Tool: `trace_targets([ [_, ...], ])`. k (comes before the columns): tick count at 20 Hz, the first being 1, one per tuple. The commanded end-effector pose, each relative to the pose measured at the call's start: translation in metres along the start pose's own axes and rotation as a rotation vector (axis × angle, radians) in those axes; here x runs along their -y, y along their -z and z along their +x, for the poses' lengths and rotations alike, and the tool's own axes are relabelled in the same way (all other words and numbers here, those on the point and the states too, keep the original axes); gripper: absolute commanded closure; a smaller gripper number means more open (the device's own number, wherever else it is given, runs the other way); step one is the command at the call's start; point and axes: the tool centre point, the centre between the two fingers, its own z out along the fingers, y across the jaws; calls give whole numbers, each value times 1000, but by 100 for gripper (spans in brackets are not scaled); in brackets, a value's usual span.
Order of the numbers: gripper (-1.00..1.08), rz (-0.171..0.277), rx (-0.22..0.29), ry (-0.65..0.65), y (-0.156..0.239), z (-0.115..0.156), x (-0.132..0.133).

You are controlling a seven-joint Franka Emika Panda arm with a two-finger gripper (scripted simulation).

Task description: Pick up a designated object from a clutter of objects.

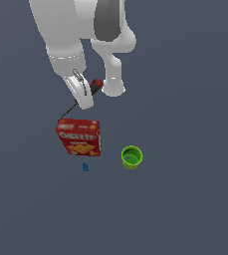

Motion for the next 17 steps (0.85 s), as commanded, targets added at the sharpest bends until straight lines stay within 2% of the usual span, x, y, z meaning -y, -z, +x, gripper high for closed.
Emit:
trace_targets([
  [1, 108, -1, 0, 0, 20, 2, -15],
  [9, 108, -3, -1, -1, 67, 7, -46],
  [17, 108, -3, -1, 0, 83, 9, -56],
])
